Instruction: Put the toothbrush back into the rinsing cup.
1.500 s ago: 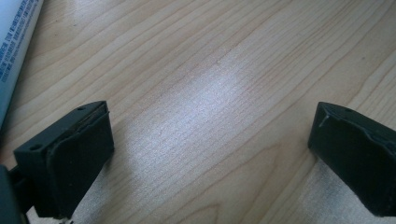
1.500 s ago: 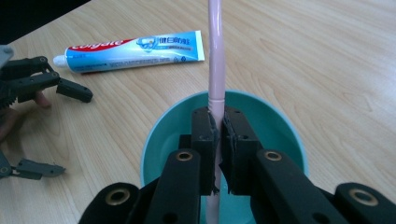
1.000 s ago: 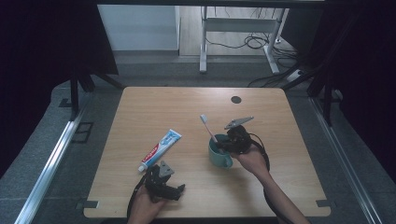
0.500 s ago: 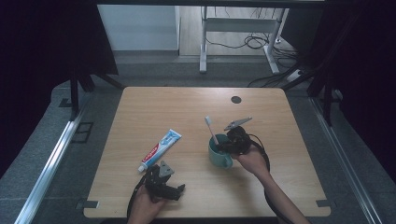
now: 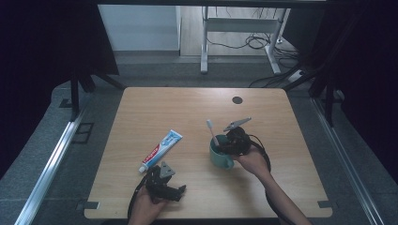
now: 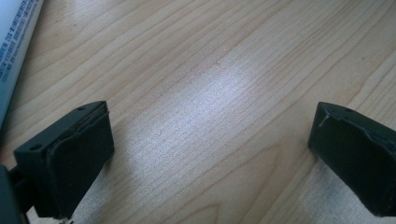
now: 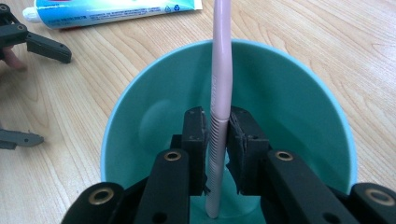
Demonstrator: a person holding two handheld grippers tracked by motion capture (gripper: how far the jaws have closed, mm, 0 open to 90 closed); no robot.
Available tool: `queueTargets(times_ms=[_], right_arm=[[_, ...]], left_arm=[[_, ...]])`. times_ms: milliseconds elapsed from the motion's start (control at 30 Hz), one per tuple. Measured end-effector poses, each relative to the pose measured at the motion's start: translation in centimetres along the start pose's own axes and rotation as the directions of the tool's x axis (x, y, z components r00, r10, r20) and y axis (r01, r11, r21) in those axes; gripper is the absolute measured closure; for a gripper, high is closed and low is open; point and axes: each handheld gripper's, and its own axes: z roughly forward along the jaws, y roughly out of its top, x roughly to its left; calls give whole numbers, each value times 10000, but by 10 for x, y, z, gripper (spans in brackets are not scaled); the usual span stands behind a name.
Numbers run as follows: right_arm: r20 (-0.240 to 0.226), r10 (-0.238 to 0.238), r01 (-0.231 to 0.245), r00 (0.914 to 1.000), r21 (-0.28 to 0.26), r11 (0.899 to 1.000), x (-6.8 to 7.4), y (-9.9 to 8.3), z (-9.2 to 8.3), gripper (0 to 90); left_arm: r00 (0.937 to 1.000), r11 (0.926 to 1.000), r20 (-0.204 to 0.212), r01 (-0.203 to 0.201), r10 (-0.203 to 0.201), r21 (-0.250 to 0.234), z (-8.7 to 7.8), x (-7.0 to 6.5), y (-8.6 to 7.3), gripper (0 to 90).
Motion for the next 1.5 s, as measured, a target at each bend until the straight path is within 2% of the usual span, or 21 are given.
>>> queueTargets(times_ms=[367, 700, 867, 933, 1067, 1300, 1400, 1500], right_arm=[[52, -185, 186, 9998, -249, 9995, 6, 4, -11, 689], [193, -536, 546, 9984, -550, 9970, 13, 8, -25, 504], [327, -540, 566, 9980, -841, 9948, 13, 8, -35, 436], [420, -572, 603, 9975, -768, 9952, 12, 10, -39, 405], [728, -707, 777, 9948, -984, 9921, 15, 12, -50, 394], [606, -522, 591, 9968, -1186, 9912, 12, 8, -50, 361], [757, -526, 620, 9957, -1271, 9900, 11, 6, -53, 344], [682, -449, 543, 9967, -1434, 9882, 9, 3, -57, 327]], left_arm=[[10000, 10000, 6, 20, -20, -18, 0, 0, 0, 0], [10000, 10000, 4, 21, -21, -19, 0, 0, 0, 0], [10000, 10000, -9, 20, -20, -21, 0, 0, 0, 0], [10000, 10000, -26, 53, -53, -34, 1, 0, 0, 0], [10000, 10000, -29, 56, -56, -31, 0, -1, 0, 1], [10000, 10000, -48, 65, -65, -25, 0, -1, 0, 2], [10000, 10000, -45, 65, -65, -27, 0, -1, 0, 2], [10000, 10000, -47, 66, -66, -26, 0, -1, 0, 2]])
